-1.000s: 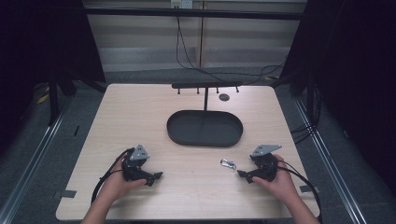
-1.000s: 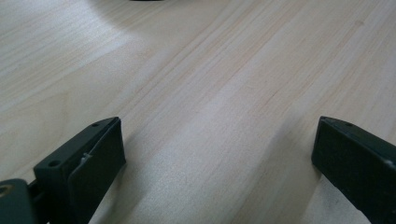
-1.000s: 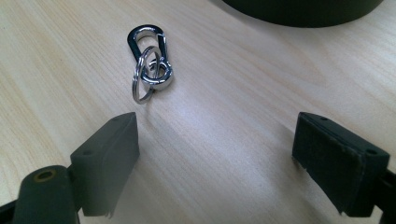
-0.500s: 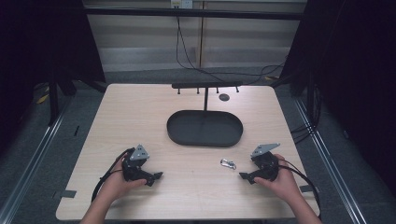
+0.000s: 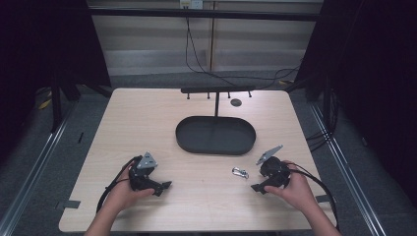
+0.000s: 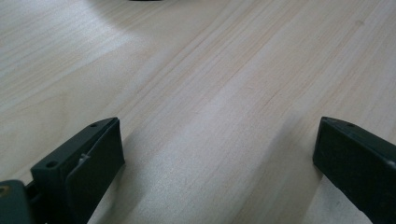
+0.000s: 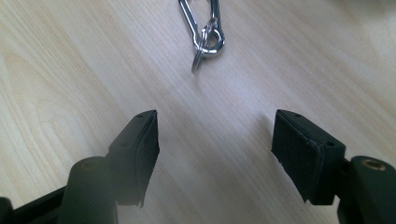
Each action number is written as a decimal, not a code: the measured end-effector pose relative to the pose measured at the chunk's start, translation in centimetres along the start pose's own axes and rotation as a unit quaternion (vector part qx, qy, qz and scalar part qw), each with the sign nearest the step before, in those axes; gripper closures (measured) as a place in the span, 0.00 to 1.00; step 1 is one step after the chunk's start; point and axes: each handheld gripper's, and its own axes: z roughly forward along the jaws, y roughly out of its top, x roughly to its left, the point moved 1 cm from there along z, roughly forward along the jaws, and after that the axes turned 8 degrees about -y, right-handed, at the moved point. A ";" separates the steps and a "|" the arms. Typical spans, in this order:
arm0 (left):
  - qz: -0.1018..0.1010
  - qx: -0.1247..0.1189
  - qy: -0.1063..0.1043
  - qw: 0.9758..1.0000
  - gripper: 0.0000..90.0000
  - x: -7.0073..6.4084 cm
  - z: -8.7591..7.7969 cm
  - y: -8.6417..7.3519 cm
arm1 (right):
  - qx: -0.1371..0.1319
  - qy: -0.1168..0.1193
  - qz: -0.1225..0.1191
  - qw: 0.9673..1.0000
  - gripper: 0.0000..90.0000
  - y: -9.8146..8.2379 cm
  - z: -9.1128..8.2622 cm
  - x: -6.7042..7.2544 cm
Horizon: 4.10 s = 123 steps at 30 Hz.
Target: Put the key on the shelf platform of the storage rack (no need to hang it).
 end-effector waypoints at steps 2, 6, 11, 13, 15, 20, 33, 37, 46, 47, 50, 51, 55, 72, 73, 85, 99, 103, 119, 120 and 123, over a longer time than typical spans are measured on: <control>0.000 -0.001 0.000 1.000 0.02 0.0 0.0 0.0 | 0.005 0.003 0.001 1.000 0.37 0.5 -0.2 0.1; -0.001 0.001 0.001 1.000 0.02 0.0 0.0 0.0 | 0.023 -0.002 -0.016 1.000 0.39 2.0 -0.5 0.4; -0.001 0.001 0.001 1.000 0.02 0.0 0.0 0.0 | 0.031 -0.003 -0.027 0.999 0.41 3.4 -0.6 0.9; -0.001 0.001 0.001 1.000 0.02 0.0 0.0 0.0 | 0.041 -0.006 -0.040 0.998 0.42 4.3 -0.5 1.0; -0.001 0.000 0.002 1.000 0.02 -0.1 0.0 0.0 | 0.045 -0.005 -0.048 0.998 0.42 4.7 -0.3 1.1; -0.001 0.000 0.002 1.000 0.01 -0.1 0.0 0.0 | 0.053 -0.006 -0.054 0.997 0.43 5.5 0.1 1.3; -0.001 0.001 0.002 1.000 0.01 -0.1 0.0 0.0 | 0.063 0.007 -0.059 0.996 0.47 6.3 0.9 0.9; -0.001 0.001 0.002 1.000 0.01 -0.1 0.0 0.0 | 0.077 0.000 -0.073 0.994 0.50 7.1 1.4 1.2; -0.001 0.001 0.002 1.000 0.01 -0.1 0.0 0.0 | 0.095 -0.002 -0.087 0.992 0.54 8.2 2.3 1.8; -0.001 0.000 0.002 1.000 0.01 -0.1 0.0 0.0 | 0.097 -0.003 -0.089 0.991 0.55 8.2 2.4 1.7; -0.001 0.000 0.002 1.000 0.01 -0.1 0.0 0.0 | 0.097 -0.005 -0.085 0.992 0.55 8.3 2.6 1.5; -0.001 0.001 0.002 1.000 0.01 -0.1 0.0 0.0 | 0.096 -0.003 -0.084 0.992 0.56 8.4 2.7 1.4; -0.001 0.001 0.002 1.000 0.01 -0.1 0.0 0.0 | 0.102 0.004 -0.086 0.991 0.61 8.4 3.1 1.4; 0.000 0.001 0.001 1.000 0.01 0.0 0.0 0.0 | 0.131 0.019 -0.064 0.989 0.81 8.6 3.1 1.3; 0.000 0.001 0.001 1.000 0.01 0.0 0.0 0.0 | 0.131 0.019 -0.064 0.989 0.81 8.6 3.1 1.3; 0.000 0.001 0.001 1.000 0.01 0.0 0.0 0.0 | 0.118 0.023 -0.051 0.991 0.81 8.9 1.2 0.6; 0.000 0.001 0.001 1.000 0.01 0.0 0.0 0.0 | 0.110 0.009 -0.047 0.993 0.81 9.9 -1.0 -0.8; 0.000 0.001 0.001 1.000 0.01 0.0 0.0 0.0 | 0.108 0.007 -0.053 0.993 0.81 10.4 -1.4 -0.9; -0.006 -0.004 0.001 1.000 0.01 -0.1 0.1 0.0 | 0.107 -0.006 -0.063 0.992 0.81 13.7 -2.2 -1.6; -0.006 -0.004 0.001 1.000 0.01 -0.1 0.1 0.0 | 0.107 -0.006 -0.063 0.992 0.81 13.7 -2.2 -1.6; -0.004 -0.004 0.003 1.000 0.01 -0.1 0.1 0.0 | 0.105 -0.005 -0.059 0.993 0.81 14.3 -2.2 -1.9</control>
